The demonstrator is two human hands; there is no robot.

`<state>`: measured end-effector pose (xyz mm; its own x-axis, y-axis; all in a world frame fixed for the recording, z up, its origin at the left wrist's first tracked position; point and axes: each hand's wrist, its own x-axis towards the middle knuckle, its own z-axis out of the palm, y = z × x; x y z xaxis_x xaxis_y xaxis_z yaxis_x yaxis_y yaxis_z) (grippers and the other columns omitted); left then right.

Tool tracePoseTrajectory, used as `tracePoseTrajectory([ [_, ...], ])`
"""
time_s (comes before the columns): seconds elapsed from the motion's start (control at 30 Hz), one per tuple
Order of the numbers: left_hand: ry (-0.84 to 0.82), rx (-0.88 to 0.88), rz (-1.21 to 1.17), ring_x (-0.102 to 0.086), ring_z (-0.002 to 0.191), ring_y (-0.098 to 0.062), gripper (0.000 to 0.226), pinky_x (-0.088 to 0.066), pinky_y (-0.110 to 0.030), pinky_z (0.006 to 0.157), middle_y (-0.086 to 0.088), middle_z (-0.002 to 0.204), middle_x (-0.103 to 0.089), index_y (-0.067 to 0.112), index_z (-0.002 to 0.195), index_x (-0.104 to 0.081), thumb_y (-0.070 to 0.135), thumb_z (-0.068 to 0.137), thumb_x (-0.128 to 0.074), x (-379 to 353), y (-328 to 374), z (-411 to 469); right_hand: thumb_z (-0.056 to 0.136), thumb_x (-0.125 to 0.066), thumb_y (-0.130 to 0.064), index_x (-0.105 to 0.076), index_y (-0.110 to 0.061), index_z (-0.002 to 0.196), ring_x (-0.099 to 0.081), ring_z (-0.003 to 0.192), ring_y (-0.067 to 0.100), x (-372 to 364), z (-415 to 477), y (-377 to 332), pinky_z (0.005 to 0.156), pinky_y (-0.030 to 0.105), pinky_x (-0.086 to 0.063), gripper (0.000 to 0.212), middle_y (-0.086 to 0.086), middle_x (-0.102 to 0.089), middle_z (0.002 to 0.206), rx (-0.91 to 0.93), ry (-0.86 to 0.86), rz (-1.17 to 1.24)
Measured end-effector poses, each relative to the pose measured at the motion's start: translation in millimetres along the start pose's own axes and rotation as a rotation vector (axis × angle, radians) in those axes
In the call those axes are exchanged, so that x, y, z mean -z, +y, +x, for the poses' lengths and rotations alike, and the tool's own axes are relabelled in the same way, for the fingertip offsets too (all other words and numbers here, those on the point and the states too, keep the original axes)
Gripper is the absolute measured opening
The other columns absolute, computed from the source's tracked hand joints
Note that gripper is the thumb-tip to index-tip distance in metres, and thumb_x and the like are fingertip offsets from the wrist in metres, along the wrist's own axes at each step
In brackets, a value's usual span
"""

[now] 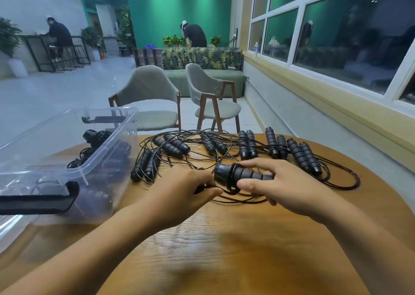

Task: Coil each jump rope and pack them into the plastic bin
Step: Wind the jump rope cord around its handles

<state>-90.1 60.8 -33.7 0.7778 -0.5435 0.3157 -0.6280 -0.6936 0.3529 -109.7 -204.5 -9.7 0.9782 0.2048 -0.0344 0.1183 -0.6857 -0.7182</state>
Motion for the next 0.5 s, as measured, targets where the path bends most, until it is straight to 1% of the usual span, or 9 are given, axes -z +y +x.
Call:
tracePoseTrajectory([
  [0.07,-0.021,-0.026,0.015,-0.062,0.071,-0.003,0.033,-0.055,-0.032,0.063,0.016,0.078,-0.068,0.034,0.099,-0.073,0.063,0.091,-0.059,2,-1,0,0.088,-0.075,-0.066,-0.06,-0.06,0.135,-0.067,0.072,0.011,4,-1,2,0.071,0.032,-0.055,0.05,-0.006,-0.078,0.092,-0.036,-0.101,-0.001],
  [0.13,-0.056,-0.041,0.0,-0.061,0.072,-0.003,0.031,-0.054,-0.032,0.063,0.016,0.077,-0.067,0.034,0.095,-0.073,0.063,0.086,-0.065,3,0,1,0.087,-0.076,-0.067,-0.061,-0.06,0.135,-0.07,0.076,0.02,5,-1,5,0.072,0.034,-0.056,0.051,-0.003,-0.08,0.095,-0.062,-0.208,-0.012],
  [0.2,-0.1,-0.049,-0.025,-0.061,0.072,-0.005,0.031,-0.055,-0.034,0.063,0.014,0.076,-0.067,0.033,0.093,-0.072,0.062,0.081,-0.073,3,3,1,0.088,-0.078,-0.064,-0.063,-0.058,0.134,-0.069,0.078,0.017,4,-2,5,0.071,0.032,-0.054,0.049,-0.001,-0.08,0.098,-0.076,-0.311,-0.011],
  [0.27,-0.147,-0.068,-0.028,-0.061,0.073,-0.005,0.03,-0.055,-0.037,0.067,0.015,0.074,-0.066,0.032,0.089,-0.07,0.059,0.078,-0.079,1,6,0,0.087,-0.079,-0.063,-0.065,-0.056,0.134,-0.065,0.076,0.013,4,-3,4,0.069,0.03,-0.051,0.049,0.002,-0.08,0.099,-0.076,-0.396,-0.015],
  [0.3,-0.171,-0.077,-0.031,-0.06,0.073,-0.005,0.031,-0.055,-0.035,0.069,0.015,0.072,-0.064,0.032,0.086,-0.068,0.058,0.076,-0.082,2,8,0,0.088,-0.079,-0.062,-0.065,-0.054,0.135,-0.064,0.075,0.011,4,-4,2,0.068,0.028,-0.05,0.05,0.002,-0.08,0.099,-0.077,-0.435,-0.022],
  [0.33,-0.193,-0.091,-0.051,-0.059,0.071,-0.005,0.032,-0.054,-0.033,0.066,0.015,0.07,-0.062,0.032,0.083,-0.065,0.057,0.074,-0.085,2,8,-1,0.088,-0.079,-0.061,-0.065,-0.053,0.136,-0.062,0.075,0.011,5,-5,0,0.066,0.026,-0.048,0.051,0.003,-0.08,0.101,-0.081,-0.474,-0.026],
  [0.4,-0.241,-0.107,-0.149,-0.056,0.065,-0.008,0.036,-0.048,-0.027,0.057,0.013,0.067,-0.059,0.029,0.08,-0.064,0.051,0.071,-0.091,6,9,-1,0.09,-0.079,-0.058,-0.064,-0.052,0.139,-0.061,0.077,0.013,7,-6,-2,0.064,0.025,-0.045,0.052,0.006,-0.08,0.104,-0.086,-0.561,-0.006],
  [0.47,-0.303,-0.072,-0.3,-0.052,0.061,-0.009,0.037,-0.04,-0.028,0.054,0.01,0.065,-0.058,0.023,0.078,-0.065,0.044,0.07,-0.095,11,9,-1,0.094,-0.078,-0.052,-0.066,-0.05,0.139,-0.059,0.08,0.019,9,-6,-4,0.064,0.028,-0.042,0.047,0.009,-0.079,0.104,-0.077,-0.661,0.057],
  [0.5,-0.335,-0.047,-0.38,-0.051,0.059,-0.012,0.036,-0.038,-0.03,0.054,0.006,0.064,-0.058,0.02,0.078,-0.066,0.039,0.07,-0.096,13,9,-1,0.096,-0.077,-0.049,-0.067,-0.047,0.139,-0.058,0.081,0.023,10,-7,-6,0.064,0.029,-0.041,0.044,0.01,-0.077,0.104,-0.064,-0.712,0.092],
])
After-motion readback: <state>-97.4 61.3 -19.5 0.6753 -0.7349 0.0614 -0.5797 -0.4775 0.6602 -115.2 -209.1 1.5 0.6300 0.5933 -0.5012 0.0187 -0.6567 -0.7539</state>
